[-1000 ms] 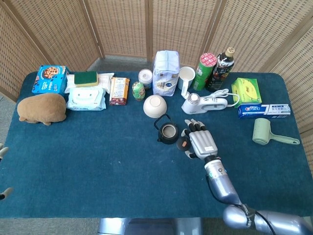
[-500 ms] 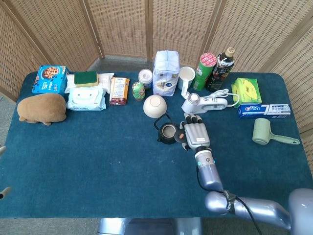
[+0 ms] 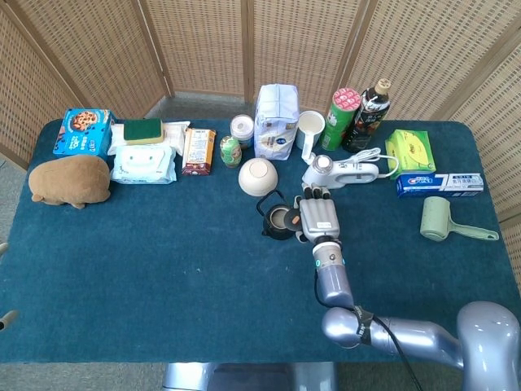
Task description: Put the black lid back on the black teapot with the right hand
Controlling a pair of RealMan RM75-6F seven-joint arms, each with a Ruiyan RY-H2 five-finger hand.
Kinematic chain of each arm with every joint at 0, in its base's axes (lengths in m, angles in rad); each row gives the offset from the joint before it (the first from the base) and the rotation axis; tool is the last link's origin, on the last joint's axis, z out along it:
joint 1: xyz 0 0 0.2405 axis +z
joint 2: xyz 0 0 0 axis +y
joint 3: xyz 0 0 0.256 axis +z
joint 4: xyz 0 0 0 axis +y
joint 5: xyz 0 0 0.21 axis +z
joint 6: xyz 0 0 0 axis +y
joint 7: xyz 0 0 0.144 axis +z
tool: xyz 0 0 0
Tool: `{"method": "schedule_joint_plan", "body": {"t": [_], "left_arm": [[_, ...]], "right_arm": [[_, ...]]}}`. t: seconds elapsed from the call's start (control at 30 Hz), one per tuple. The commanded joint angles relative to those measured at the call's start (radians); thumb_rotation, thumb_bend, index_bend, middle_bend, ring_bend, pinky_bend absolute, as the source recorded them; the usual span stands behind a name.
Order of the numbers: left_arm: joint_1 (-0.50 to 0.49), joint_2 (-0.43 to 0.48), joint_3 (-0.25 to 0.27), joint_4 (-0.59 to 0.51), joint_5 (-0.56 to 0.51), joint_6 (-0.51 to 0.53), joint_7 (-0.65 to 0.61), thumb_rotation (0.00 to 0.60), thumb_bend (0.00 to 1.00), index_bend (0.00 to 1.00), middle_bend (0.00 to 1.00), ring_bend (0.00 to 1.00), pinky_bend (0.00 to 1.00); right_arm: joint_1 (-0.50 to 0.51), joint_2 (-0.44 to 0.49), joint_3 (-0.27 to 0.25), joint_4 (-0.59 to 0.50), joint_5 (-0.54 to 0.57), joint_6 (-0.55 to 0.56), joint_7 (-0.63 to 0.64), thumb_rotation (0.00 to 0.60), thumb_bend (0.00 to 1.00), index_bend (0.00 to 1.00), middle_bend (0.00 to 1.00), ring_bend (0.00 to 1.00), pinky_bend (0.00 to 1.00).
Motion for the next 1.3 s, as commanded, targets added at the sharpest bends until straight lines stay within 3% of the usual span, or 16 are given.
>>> {"method": "schedule_joint_plan", "body": {"t": [0.03,0.4,1.1,1.3], "left_arm": [[0.001,0.000,0.000,-0.001,0.000,0.001,-0.003,0.600,0.09,0.00,0.00,0.00,0.02],[0.000,0.009,-0.001,0.000,-0.004,0.000,-0.022,0.600,0.09,0.00,0.00,0.00,0.02],[-0.010,0.026,-0.007,0.009,-0.020,-0.016,-0.067,0.600,0.09,0.00,0.00,0.00,0.02],[-0.013,0.027,-0.007,0.010,-0.020,-0.021,-0.071,0.600,0.09,0.00,0.00,0.00,0.02]], "right_arm": [[0.017,-0.015,0.010,0.011,0.036,0.014,-0.013,0.600,0.34,0.38,0.08,0.05,0.05],[0.080,-0.066,0.035,0.052,0.112,0.044,-0.048,0.600,0.34,0.38,0.08,0.05,0.05],[0.154,-0.165,0.071,0.150,0.148,0.090,-0.044,0.600,0.34,0.38,0.08,0.04,0.06],[0.162,-0.176,0.077,0.150,0.135,0.095,-0.034,0.600,0.33,0.14,0.08,0.04,0.06]]}}
